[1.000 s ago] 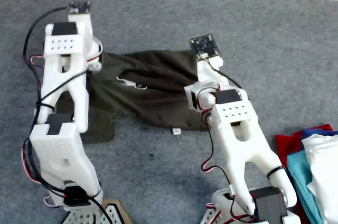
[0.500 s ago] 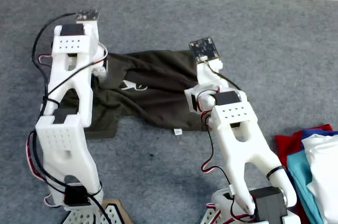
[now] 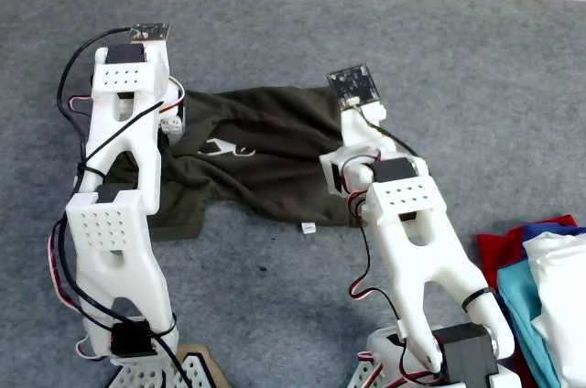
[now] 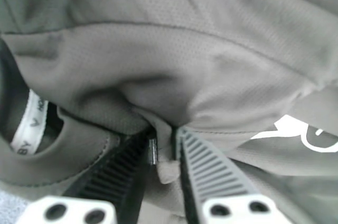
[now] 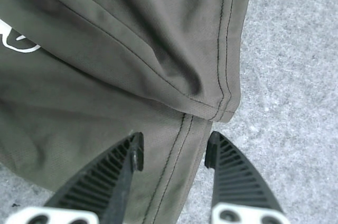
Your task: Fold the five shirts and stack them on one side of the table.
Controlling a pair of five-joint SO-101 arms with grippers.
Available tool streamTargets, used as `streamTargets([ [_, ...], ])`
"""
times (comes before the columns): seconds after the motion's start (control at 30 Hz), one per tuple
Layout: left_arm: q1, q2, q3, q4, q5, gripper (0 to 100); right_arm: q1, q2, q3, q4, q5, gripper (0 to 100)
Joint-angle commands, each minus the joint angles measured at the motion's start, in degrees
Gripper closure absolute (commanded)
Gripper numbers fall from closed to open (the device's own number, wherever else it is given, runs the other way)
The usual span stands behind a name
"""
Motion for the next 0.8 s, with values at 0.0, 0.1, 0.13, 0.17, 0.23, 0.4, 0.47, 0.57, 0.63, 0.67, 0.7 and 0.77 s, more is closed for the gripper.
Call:
streamTargets([
  [0.0,-0.3,-0.6,-4.6,0.3,-0.6,100,-0.2,-0.2,-0.2,-0.7,-0.4,80.0],
  [0.1,-0.3,-0.6,-7.1,0.5,-0.5,99,-0.2,-0.2,-0.1,-0.7,-0.4,80.0],
  [0.13,-0.3,-0.7,-7.7,0.5,-0.5,99,-0.2,-0.2,-0.1,-0.7,-0.4,80.0],
  [0.17,-0.2,-0.7,-8.3,0.5,-0.5,99,-0.2,-0.2,-0.1,-0.7,-0.4,80.0],
  [0.23,-0.2,-0.8,-9.4,0.6,-0.5,99,-0.2,-0.2,-0.1,-0.7,-0.4,80.0],
  [0.4,0.5,-0.5,-11.1,2.6,-0.4,95,-0.2,-0.4,-0.1,-0.7,-0.4,80.0],
  [0.47,0.9,-0.4,-10.9,3.4,-0.4,89,-0.2,-0.5,-0.1,-0.7,-0.4,80.0],
  [0.57,1.3,-0.3,-10.8,3.9,-0.4,82,-0.2,-0.6,-0.1,-0.7,-0.4,80.0],
  [0.63,1.4,-0.3,-10.3,3.6,-0.5,82,-0.2,-0.6,-0.1,-0.7,-0.4,80.0],
  [0.67,1.4,-0.3,-10.3,3.5,-0.5,83,-0.2,-0.6,-0.1,-0.7,-0.4,80.0],
  [0.7,1.4,-0.3,-10.3,3.4,-0.5,84,-0.2,-0.6,-0.1,-0.7,-0.4,80.0],
  [0.77,1.4,-0.3,-10.3,3.4,-0.5,87,-0.2,-0.6,-0.1,-0.7,-0.4,80.0],
])
